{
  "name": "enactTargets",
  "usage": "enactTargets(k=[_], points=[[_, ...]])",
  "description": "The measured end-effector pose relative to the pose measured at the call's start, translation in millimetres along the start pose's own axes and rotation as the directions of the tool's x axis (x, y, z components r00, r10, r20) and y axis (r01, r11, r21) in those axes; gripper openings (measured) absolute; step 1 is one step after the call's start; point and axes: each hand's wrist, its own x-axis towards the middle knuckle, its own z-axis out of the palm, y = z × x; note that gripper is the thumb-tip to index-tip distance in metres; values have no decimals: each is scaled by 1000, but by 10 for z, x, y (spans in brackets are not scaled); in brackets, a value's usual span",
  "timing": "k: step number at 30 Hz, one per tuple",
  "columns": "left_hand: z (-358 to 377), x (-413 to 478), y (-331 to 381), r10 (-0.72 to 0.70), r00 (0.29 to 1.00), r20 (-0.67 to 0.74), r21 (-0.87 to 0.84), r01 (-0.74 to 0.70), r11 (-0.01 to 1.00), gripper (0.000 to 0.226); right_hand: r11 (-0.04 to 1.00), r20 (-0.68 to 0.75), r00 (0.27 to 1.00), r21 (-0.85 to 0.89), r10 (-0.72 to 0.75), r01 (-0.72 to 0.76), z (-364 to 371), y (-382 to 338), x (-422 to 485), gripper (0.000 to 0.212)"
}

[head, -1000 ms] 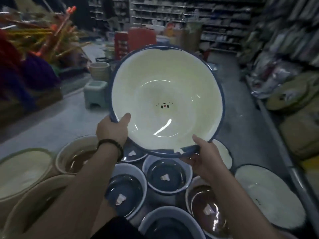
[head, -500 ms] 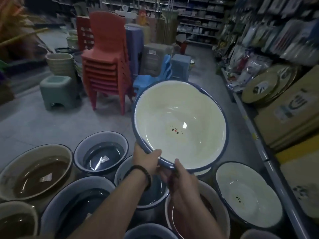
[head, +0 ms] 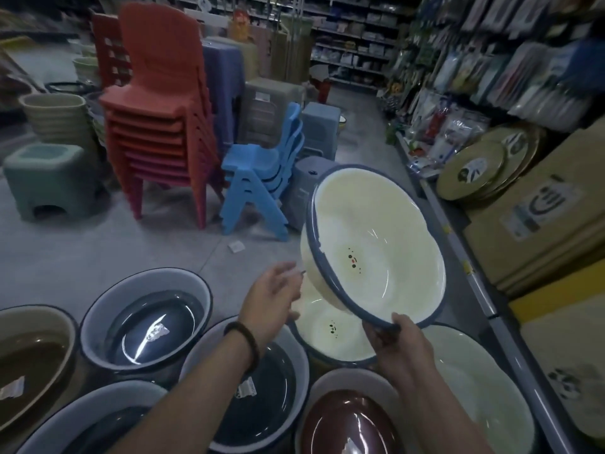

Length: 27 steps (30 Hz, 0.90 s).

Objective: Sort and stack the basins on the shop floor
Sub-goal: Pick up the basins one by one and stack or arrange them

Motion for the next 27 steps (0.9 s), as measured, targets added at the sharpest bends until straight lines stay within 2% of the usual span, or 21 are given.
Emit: enactTargets(k=[2, 4, 6, 9, 13, 19, 24, 27], points=[[-52, -64, -282, -37, 999, -18, 239, 41, 970, 19, 1000, -10, 1000, 11, -26, 26, 99, 56, 210, 40], [-138, -92, -552, -122, 992, 9, 365, 111, 924, 18, 999, -43, 998, 19, -39, 40, 148, 181, 427, 45], [-221, -90, -721, -148, 989, 11, 426, 129, 896, 16, 999, -117, 992, 18, -40, 43, 159, 358, 639, 49], [-287, -99, -876, -133, 991, 3, 469, 117, 875, 12, 1000, -218, 976, 8, -22, 25, 135, 666, 883, 46], [-327, -76, -995, -187, 982, 34, 543, 139, 828, 12, 999, -334, 942, -34, 15, -28, 86, 1062, 1132, 59], [-360, -15, -1050, -164, 985, 51, 620, 98, 779, 18, 994, -384, 923, -95, 7, -47, 96, 1473, 1358, 60], [-356, 48, -1083, -174, 984, 37, 568, 122, 814, 14, 995, -429, 903, -79, 17, -57, 106, 1668, 1498, 53], [-370, 56, -1095, -185, 982, 45, 573, 126, 810, 15, 962, -445, 895, -233, 21, -139, 61, 1649, 1487, 45]])
